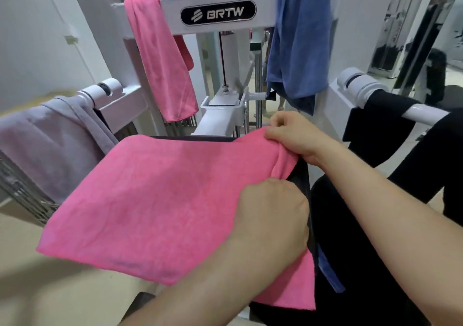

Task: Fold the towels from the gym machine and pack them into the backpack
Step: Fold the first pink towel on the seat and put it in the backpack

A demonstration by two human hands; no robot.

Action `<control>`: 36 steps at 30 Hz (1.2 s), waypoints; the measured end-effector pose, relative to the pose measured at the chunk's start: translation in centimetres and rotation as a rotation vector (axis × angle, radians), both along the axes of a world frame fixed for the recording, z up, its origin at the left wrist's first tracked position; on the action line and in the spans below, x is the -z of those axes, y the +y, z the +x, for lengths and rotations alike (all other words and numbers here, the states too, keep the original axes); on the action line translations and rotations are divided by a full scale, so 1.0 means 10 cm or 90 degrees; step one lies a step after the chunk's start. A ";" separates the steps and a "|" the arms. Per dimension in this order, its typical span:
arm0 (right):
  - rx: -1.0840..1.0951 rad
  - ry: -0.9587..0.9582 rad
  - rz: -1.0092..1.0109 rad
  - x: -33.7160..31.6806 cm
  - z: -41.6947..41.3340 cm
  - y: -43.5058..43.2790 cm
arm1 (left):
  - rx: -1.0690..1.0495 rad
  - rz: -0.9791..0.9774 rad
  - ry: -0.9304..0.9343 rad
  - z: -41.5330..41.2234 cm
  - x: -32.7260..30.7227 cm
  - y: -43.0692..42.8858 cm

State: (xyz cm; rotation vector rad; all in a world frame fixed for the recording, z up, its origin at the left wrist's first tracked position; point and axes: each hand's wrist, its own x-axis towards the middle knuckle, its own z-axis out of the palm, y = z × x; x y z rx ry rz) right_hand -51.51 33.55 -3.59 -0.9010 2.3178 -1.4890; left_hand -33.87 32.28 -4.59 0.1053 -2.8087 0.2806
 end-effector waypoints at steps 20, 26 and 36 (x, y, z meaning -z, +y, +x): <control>0.001 0.035 0.259 0.12 -0.59 0.47 | -0.137 -0.038 0.052 -0.62 -0.01 -0.16; -0.016 -0.203 0.079 0.23 -0.73 0.55 | 0.010 0.102 0.121 -0.75 0.00 -0.05; 0.131 -0.375 -0.164 0.20 -0.62 0.68 | 0.059 1.026 -0.094 -0.67 0.05 0.55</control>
